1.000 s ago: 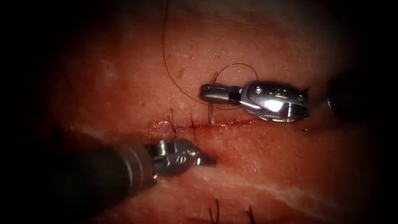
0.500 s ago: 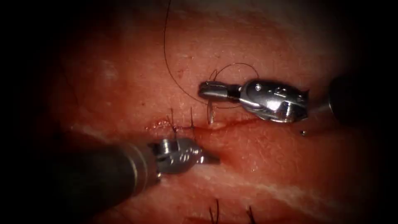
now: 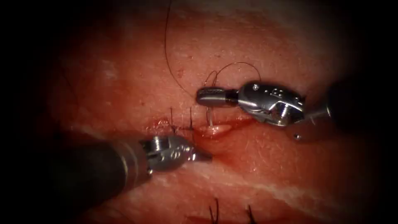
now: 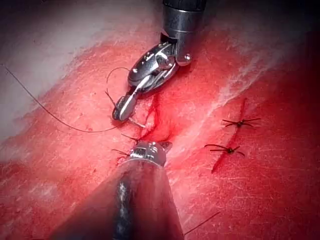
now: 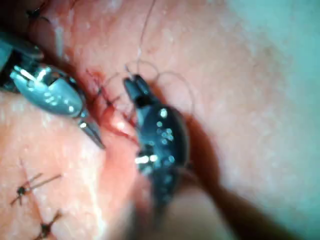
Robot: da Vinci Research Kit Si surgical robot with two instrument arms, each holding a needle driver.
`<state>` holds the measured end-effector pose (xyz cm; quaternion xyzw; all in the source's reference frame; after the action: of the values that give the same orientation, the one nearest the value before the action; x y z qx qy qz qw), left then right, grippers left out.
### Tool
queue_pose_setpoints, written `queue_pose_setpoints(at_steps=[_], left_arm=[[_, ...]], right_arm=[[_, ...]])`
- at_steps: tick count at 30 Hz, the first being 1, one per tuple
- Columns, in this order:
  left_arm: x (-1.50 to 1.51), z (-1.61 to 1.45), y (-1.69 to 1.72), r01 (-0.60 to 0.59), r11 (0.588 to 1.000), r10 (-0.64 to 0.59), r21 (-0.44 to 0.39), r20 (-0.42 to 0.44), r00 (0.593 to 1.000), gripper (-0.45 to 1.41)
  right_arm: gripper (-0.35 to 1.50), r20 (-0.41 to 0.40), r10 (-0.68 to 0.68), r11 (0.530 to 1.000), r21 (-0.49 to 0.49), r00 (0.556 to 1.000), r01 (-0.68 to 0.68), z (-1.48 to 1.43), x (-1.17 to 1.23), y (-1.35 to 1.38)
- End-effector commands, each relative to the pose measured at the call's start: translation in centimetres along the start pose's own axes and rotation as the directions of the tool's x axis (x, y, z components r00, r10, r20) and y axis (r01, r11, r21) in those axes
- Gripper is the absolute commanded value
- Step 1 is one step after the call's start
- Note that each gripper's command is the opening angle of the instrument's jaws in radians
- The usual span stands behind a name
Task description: Wound Closure
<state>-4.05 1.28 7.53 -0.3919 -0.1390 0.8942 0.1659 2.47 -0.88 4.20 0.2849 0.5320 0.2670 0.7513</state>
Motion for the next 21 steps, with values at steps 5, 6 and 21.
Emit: queue_pose_setpoints(at_steps=[5,6,21], left_arm=[[-0.02,0.08,0.02,0.0,1.0,0.0,-0.005,-0.001,1.0,-0.45],[-0.02,0.08,0.02,0.001,1.0,-0.001,-0.005,-0.001,1.0,-0.45],[-0.01,0.1,-0.01,0.003,1.0,-0.003,0.0,0.0,1.0,-0.45]], right_arm=[[-0.35,0.003,0.002,1.0,0.014,1.0,-0.002,0.03,-0.13,-0.13],[-0.35,0.004,0.001,1.0,0.016,1.0,-0.001,0.02,-0.14,-0.14],[-0.35,-0.006,0.12,0.993,0.025,0.993,-0.12,0.0,-0.11,-0.24]])
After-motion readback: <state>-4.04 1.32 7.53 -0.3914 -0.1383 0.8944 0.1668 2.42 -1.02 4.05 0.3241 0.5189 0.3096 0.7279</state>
